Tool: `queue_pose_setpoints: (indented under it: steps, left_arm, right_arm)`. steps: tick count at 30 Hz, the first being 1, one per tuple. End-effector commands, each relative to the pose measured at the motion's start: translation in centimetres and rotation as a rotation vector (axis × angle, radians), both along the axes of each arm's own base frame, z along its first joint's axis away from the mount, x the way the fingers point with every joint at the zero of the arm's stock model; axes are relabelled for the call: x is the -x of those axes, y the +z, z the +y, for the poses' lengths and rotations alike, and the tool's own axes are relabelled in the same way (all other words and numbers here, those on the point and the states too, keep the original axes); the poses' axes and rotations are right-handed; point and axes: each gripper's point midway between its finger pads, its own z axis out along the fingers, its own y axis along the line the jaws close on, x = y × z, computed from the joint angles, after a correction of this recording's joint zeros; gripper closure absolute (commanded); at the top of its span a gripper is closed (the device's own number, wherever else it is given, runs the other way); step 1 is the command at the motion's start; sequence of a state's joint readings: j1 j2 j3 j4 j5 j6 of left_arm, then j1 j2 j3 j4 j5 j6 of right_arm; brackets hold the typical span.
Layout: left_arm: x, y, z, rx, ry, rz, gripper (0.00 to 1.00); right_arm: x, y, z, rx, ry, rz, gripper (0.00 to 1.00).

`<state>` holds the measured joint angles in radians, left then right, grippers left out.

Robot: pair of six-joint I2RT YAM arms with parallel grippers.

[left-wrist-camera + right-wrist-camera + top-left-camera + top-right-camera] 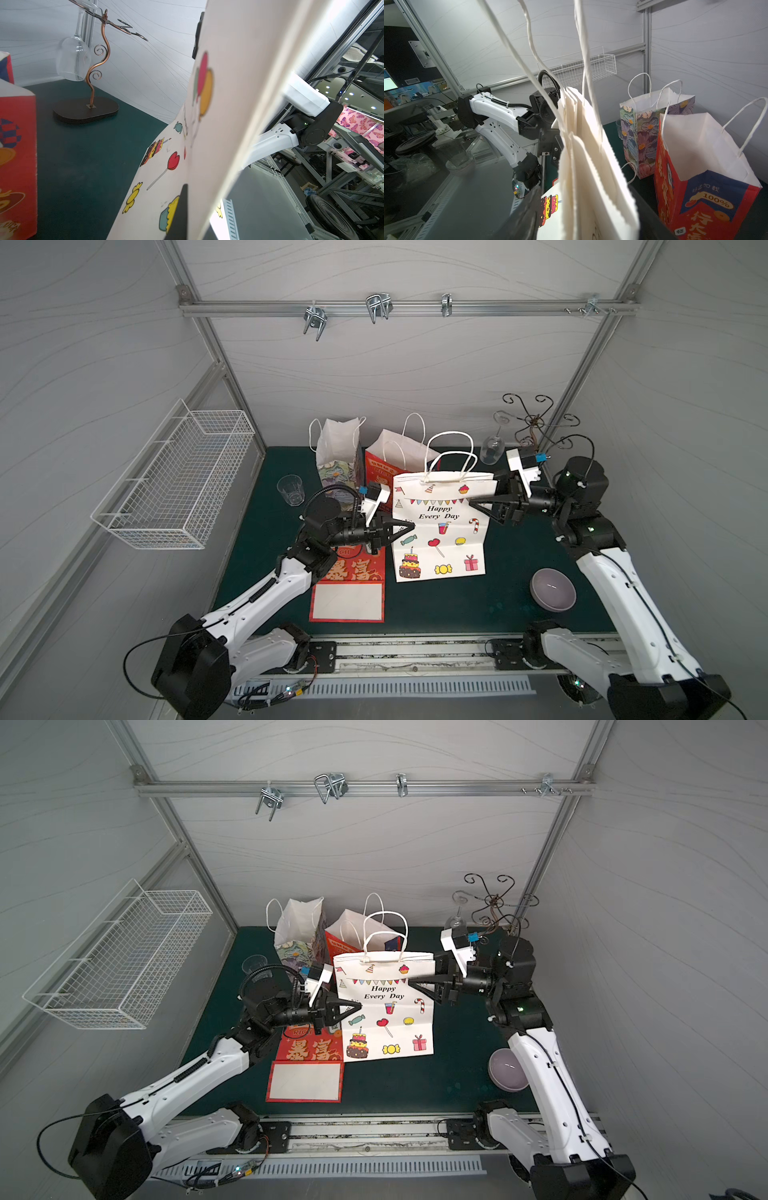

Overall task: Put away the paper bag
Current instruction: Press the paper bag at the center of the board.

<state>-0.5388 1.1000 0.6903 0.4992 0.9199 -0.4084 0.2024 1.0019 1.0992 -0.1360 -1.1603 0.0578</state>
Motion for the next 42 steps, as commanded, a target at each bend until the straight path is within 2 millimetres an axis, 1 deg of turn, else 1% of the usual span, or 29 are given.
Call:
queue_pose_setpoints:
  steps: [1, 2, 4, 6, 7, 11, 12, 13, 14, 15, 16, 18, 19, 21, 23, 24, 25, 30, 31, 32, 33, 34, 36, 38, 39, 42]
  left_arm:
    - [1.0, 3.5, 0.2, 0.071, -0.031, -0.094, 1.0]
    - [1.0, 3.6, 0.1, 0.073, -0.031, -0.091, 1.0]
    - [1.0, 3.7, 0.1, 0.075, -0.035, -0.086, 1.0]
    - [1.0, 4.0, 0.0, 0.081, -0.037, -0.087, 1.0]
    - [1.0, 4.1, 0.0, 0.083, -0.04, -0.089, 1.0]
    - [1.1, 4.5, 0.1, 0.088, -0.037, -0.099, 1.0]
    - [1.1, 4.5, 0.2, 0.09, -0.035, -0.1, 1.0]
    - [1.2, 4.6, 0.2, 0.09, -0.035, -0.1, 1.0]
    - [1.2, 4.7, 0.2, 0.092, -0.035, -0.101, 1.0]
    - [1.2, 4.8, 0.2, 0.094, -0.035, -0.103, 1.0]
    - [1.2, 5.0, 0.3, 0.097, -0.034, -0.105, 1.0]
    - [1.3, 5.2, 0.3, 0.1, -0.035, -0.107, 1.0]
    - [1.3, 5.3, 0.3, 0.103, -0.034, -0.111, 1.0]
    - [1.2, 5.4, 0.3, 0.104, -0.034, -0.111, 1.0]
    - [1.2, 5.6, 0.3, 0.107, -0.034, -0.114, 1.0]
    - [1.2, 5.6, 0.3, 0.108, -0.032, -0.113, 1.0]
    - [1.2, 5.7, 0.3, 0.11, -0.031, -0.113, 1.0]
    - [1.2, 5.9, 0.3, 0.116, -0.028, -0.116, 1.0]
    - [1.2, 6.0, 0.4, 0.116, -0.024, -0.119, 1.0]
    - [1.2, 6.0, 0.4, 0.116, -0.02, -0.121, 1.0]
    - [1.2, 6.1, 0.5, 0.117, -0.018, -0.123, 1.0]
    - [1.2, 6.2, 0.5, 0.12, -0.013, -0.126, 1.0]
    - [1.3, 6.3, 0.6, 0.122, -0.011, -0.129, 1.0]
    - [1.3, 6.3, 0.6, 0.123, -0.012, -0.13, 1.0]
    - [1.3, 6.3, 0.6, 0.123, -0.012, -0.127, 1.0]
    - [1.3, 6.4, 0.6, 0.126, -0.013, -0.129, 1.0]
  right_arm:
    - [1.0, -1.7, -0.2, 0.026, 0.041, 0.038, 0.41]
    - [1.4, -1.7, -0.1, 0.02, 0.066, 0.042, 0.46]
    - [2.0, -1.7, 0.1, 0.013, 0.105, 0.049, 0.63]
    - [2.2, -1.8, 0.2, 0.012, 0.126, 0.047, 0.96]
    - [2.4, -1.7, 0.2, 0.01, 0.137, 0.043, 1.0]
    - [2.9, -1.6, 0.1, 0.007, 0.155, 0.04, 1.0]
    - [2.8, -1.8, 0.1, 0.013, 0.145, 0.043, 0.92]
    - [2.7, -2.2, 0.0, 0.023, 0.127, 0.049, 0.67]
    - [2.7, -2.5, -0.1, 0.033, 0.115, 0.054, 0.51]
    - [2.8, -3.0, -0.1, 0.04, 0.112, 0.054, 0.45]
    - [2.8, -3.4, -0.2, 0.045, 0.106, 0.067, 0.43]
    - [2.7, -4.2, -0.3, 0.051, 0.106, 0.063, 0.44]
    - [2.8, -4.4, -0.2, 0.051, 0.111, 0.069, 0.47]
    - [3.0, -4.6, -0.2, 0.044, 0.133, 0.08, 0.64]
    - [3.3, -4.3, -0.1, 0.031, 0.16, 0.076, 0.88]
    - [3.4, -4.1, -0.1, 0.027, 0.167, 0.069, 0.97]
    - [3.5, -4.0, -0.2, 0.024, 0.17, 0.062, 1.0]
    - [3.6, -3.7, -0.4, 0.021, 0.164, 0.039, 1.0]
    - [3.4, -3.8, -0.5, 0.028, 0.142, 0.043, 0.86]
    - [3.2, -4.0, -0.6, 0.031, 0.126, 0.049, 0.64]
    - [3.2, -4.2, -0.7, 0.034, 0.114, 0.051, 0.5]
    - [3.1, -4.6, -0.9, 0.04, 0.101, 0.057, 0.45]
    - [3.4, -5.4, -1.1, 0.046, 0.098, 0.074, 0.45]
    - [3.8, -6.0, -1.1, 0.039, 0.124, 0.103, 0.48]
    - [4.0, -6.1, -1.1, 0.033, 0.138, 0.112, 0.51]
    - [4.0, -6.1, -1.0, 0.021, 0.165, 0.136, 0.67]
